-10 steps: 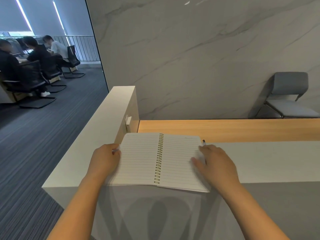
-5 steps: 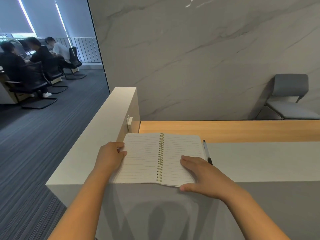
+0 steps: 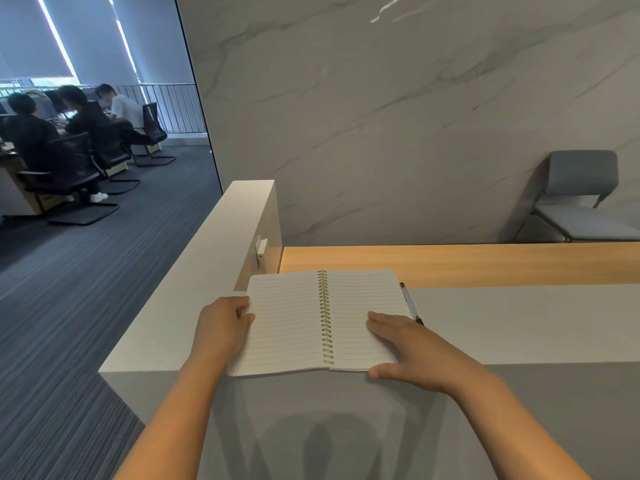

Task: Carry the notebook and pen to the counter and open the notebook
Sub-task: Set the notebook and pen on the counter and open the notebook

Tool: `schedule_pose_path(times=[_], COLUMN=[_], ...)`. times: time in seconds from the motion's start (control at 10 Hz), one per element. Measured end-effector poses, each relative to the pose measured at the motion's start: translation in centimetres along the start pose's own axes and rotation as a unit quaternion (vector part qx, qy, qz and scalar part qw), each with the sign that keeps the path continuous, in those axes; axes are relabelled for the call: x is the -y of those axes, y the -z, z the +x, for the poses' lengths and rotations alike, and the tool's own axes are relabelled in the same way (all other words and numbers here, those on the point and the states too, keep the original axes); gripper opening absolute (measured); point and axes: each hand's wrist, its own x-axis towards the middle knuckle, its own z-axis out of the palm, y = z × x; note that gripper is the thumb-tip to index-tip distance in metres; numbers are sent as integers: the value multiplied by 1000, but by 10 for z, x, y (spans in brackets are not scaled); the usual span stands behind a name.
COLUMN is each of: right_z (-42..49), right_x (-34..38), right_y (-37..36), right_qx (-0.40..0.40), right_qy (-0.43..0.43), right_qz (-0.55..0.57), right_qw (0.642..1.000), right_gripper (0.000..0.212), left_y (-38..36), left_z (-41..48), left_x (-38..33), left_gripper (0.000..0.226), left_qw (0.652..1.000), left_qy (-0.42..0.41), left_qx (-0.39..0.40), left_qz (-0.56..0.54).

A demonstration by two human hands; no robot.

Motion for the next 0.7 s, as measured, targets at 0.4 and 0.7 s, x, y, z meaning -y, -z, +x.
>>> schedule_pose_path(times=[0.4, 0.7], right_z=[-1, -9], right_x=[-2, 22], right_y=[-5, 12], right_qx=[-18, -171], right_qy=[-14, -21], right_qz=[20, 166], right_qw=[1000, 971], right_gripper=[87, 51], left_y=[0, 8], left_z=[-2, -5], left_x=[3, -7], left_gripper=[16, 40], left_qw=[1000, 994], left_qy=[-15, -20], left_qx=[-1, -38], left_qz=[-26, -103])
